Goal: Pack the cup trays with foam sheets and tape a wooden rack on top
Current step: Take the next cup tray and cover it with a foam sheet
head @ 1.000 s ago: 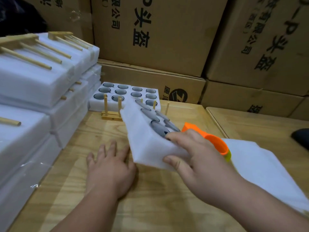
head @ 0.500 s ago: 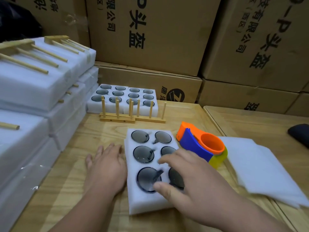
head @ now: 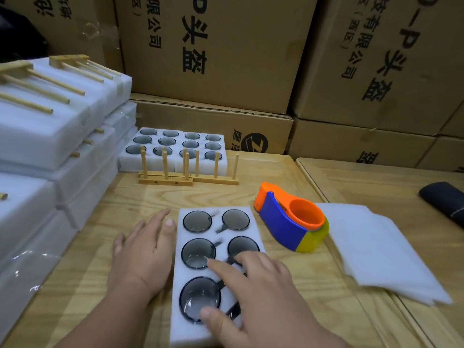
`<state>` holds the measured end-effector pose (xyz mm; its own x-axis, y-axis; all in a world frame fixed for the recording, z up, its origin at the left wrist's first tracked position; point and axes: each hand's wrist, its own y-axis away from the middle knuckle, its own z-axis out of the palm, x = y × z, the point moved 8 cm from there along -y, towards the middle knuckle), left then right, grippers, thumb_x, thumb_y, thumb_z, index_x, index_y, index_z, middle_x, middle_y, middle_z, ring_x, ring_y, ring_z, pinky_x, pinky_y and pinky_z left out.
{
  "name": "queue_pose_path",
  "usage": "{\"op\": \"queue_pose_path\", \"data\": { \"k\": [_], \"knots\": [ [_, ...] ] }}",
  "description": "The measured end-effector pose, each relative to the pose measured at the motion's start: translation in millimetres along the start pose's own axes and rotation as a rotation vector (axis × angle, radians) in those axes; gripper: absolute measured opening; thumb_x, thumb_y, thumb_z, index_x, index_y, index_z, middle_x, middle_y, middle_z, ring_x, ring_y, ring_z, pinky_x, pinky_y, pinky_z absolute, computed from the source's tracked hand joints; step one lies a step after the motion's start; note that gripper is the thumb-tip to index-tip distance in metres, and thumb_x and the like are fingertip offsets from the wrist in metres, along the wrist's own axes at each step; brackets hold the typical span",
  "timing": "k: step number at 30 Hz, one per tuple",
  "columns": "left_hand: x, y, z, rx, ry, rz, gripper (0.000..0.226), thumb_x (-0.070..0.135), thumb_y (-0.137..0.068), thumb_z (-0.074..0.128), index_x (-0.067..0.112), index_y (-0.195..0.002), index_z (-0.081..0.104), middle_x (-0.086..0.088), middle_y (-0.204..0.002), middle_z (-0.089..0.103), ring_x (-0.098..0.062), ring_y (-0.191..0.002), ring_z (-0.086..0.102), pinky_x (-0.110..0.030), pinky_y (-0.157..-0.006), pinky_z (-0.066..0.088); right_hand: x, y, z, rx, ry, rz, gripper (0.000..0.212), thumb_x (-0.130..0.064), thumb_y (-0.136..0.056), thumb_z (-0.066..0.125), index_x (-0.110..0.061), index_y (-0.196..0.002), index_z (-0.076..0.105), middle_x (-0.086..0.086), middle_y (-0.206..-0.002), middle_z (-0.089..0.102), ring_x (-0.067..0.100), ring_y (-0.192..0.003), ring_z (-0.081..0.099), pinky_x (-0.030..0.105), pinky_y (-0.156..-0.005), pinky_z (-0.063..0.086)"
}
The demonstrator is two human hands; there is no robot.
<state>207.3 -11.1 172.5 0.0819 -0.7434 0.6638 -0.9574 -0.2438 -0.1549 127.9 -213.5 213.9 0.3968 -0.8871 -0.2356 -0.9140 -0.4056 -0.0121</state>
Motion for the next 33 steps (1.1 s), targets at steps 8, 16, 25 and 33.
{"op": "queue_pose_path", "data": {
  "k": [8,16,25,33],
  "knots": [
    [2.4,0.2,2.0,-0.017,-0.044,0.031,0.093,0.079,-0.079,-0.006,0.043,-0.15,0.044,0.01,-0.152,0.051,-0.014,-0.149,0.033,-0.047,-0.125,0.006,60.0,5.5,-64.6,0.593,-0.258,0.118,0.04,-0.061,-0.086,0.045,-0.033,-0.105,0.065,-0.02,-0.092,0.05,0.003,-0.092,0.051,0.026,-0.075,0.043],
    [-0.4,-2.8,4.8,0.002,-0.082,0.034,0.092,0.075,-0.08,-0.007,0.042,-0.144,0.05,0.008,-0.148,0.055,-0.016,-0.15,0.032,-0.048,-0.124,0.007,146.0,-40.2,-50.5,0.311,0.156,0.413,0.038,-0.05,-0.092,0.06,-0.033,-0.126,0.06,-0.003,-0.116,0.051,0.023,-0.11,0.047,0.035,-0.082,0.045],
    [-2.2,-2.9,6.0,0.012,-0.106,0.031,0.09,0.074,-0.081,-0.007,0.042,-0.14,0.054,0.008,-0.145,0.058,-0.017,-0.15,0.032,-0.048,-0.124,0.009,183.3,-69.2,-56.8,0.396,-0.006,0.426,0.064,-0.027,-0.094,0.069,-0.032,-0.149,0.037,0.001,-0.141,0.048,0.024,-0.127,0.044,0.04,-0.099,0.047],
    [-0.3,-2.0,6.5,0.008,-0.128,0.039,0.079,0.07,-0.086,-0.003,0.04,-0.121,0.061,0.011,-0.133,0.062,-0.017,-0.148,0.035,-0.05,-0.123,0.011,240.7,-13.2,-85.0,0.509,-0.053,0.62,0.065,-0.046,-0.088,0.065,-0.032,-0.147,0.042,0.007,-0.141,0.05,0.032,-0.134,0.042,0.047,-0.102,0.041]
  ]
}}
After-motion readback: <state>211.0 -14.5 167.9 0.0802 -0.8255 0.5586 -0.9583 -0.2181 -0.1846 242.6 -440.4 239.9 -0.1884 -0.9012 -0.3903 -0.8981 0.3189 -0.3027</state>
